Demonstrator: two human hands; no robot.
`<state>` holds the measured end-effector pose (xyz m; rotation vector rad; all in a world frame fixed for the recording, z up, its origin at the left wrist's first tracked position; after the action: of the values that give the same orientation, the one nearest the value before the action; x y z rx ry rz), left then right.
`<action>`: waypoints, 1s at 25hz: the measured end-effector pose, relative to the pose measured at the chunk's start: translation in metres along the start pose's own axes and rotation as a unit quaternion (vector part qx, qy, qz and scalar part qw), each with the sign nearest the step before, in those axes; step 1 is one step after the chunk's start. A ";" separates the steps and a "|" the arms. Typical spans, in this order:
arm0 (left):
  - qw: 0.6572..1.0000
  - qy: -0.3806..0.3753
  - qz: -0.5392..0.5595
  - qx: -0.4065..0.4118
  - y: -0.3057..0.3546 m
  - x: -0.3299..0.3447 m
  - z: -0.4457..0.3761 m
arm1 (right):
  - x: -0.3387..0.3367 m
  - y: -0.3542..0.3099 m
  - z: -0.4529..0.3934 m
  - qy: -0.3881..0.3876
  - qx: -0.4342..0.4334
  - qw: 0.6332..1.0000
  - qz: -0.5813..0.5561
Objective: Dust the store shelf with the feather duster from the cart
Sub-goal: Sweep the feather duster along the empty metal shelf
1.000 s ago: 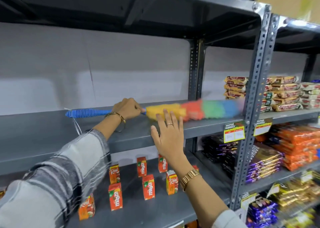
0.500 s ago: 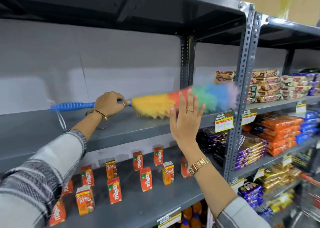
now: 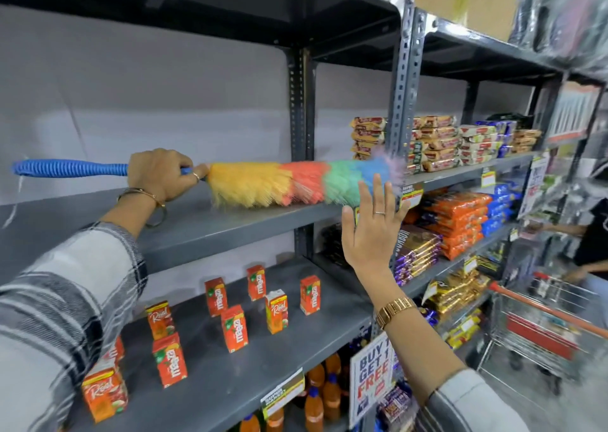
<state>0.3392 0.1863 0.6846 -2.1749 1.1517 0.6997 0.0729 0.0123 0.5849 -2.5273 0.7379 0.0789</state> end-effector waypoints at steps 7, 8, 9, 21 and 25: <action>0.995 0.038 -0.078 0.051 0.002 -0.015 -0.015 | -0.008 -0.001 0.012 0.006 -0.072 0.997 0.010; 0.993 0.051 -0.080 0.064 0.001 -0.018 -0.017 | -0.009 -0.001 0.013 0.007 -0.075 0.997 0.009; 0.991 0.062 -0.084 0.079 0.000 -0.022 -0.018 | -0.010 -0.002 0.013 0.008 -0.077 0.997 0.008; 0.956 0.087 -0.077 0.269 0.073 -0.026 -0.034 | -0.006 -0.041 0.008 -0.011 -0.074 0.997 0.002; 0.953 0.096 -0.034 0.285 0.100 -0.026 -0.039 | -0.008 -0.020 0.007 -0.019 -0.055 0.998 0.022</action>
<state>0.2485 0.1275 0.7050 -1.7961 1.1877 0.0946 0.0766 0.0343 0.5891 -2.6064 0.7939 0.1882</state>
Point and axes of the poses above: each hand's wrist, its own z-axis away from the middle knuckle, its own x-axis out of the palm, y = z × x, the point moved 8 cm from there along -z, towards the middle knuckle, and after that the axes turned 14 degrees about x, right-handed, at the moved point
